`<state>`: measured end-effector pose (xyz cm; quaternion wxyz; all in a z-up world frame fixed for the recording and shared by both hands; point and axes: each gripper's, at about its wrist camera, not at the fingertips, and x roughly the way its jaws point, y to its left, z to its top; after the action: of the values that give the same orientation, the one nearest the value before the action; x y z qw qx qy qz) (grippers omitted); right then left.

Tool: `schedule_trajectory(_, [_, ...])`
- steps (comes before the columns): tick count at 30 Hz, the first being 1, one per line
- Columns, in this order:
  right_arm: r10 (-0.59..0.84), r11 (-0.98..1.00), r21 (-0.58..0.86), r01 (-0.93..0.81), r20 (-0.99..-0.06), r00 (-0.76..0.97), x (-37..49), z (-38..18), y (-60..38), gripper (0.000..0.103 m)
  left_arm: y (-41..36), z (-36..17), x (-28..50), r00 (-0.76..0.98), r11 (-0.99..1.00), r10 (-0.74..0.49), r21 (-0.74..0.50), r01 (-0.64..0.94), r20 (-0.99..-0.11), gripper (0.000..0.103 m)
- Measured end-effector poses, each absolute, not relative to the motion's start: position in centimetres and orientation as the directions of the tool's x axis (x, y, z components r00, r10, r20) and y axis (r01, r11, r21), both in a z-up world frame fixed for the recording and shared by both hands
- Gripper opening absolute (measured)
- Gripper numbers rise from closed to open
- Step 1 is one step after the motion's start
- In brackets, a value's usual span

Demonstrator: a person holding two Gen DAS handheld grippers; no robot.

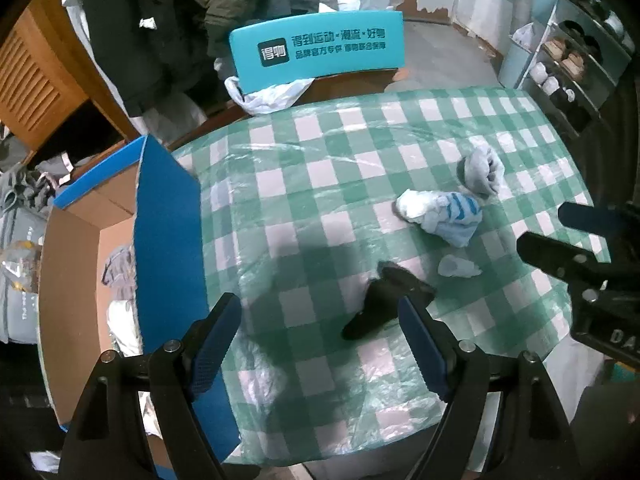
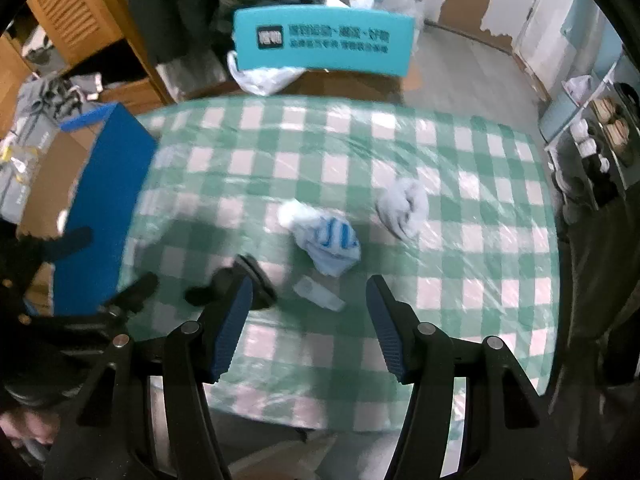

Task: Organize soft objects
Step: 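Move the right gripper to the blue-striped white sock while the left gripper approaches the black sock, then close the right gripper on the blue-striped white sock and lift it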

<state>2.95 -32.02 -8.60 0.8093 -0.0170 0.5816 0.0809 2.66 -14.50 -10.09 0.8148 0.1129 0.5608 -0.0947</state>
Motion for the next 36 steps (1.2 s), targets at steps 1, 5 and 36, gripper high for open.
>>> schedule_trajectory(1, [0.104,0.987,0.061,-0.146,-0.946,0.307,3.0,-8.8,-32.3,0.058,-14.6,-10.2,2.7,0.353,0.956,-0.025,0.082,0.282,-0.935,0.086])
schedule_trajectory(5, [0.107,0.990,0.074,-0.121,-0.949,0.296,3.5,-9.7,-33.8,0.058,-15.2,-10.8,3.2,0.341,0.952,-0.020,0.087,0.295,-0.940,0.086])
schedule_trajectory(36, [0.132,0.973,0.087,-0.212,-0.969,0.211,10.9,-19.5,-31.0,0.058,-15.1,-18.3,8.3,0.197,0.952,-0.039,0.024,0.304,-0.980,0.086])
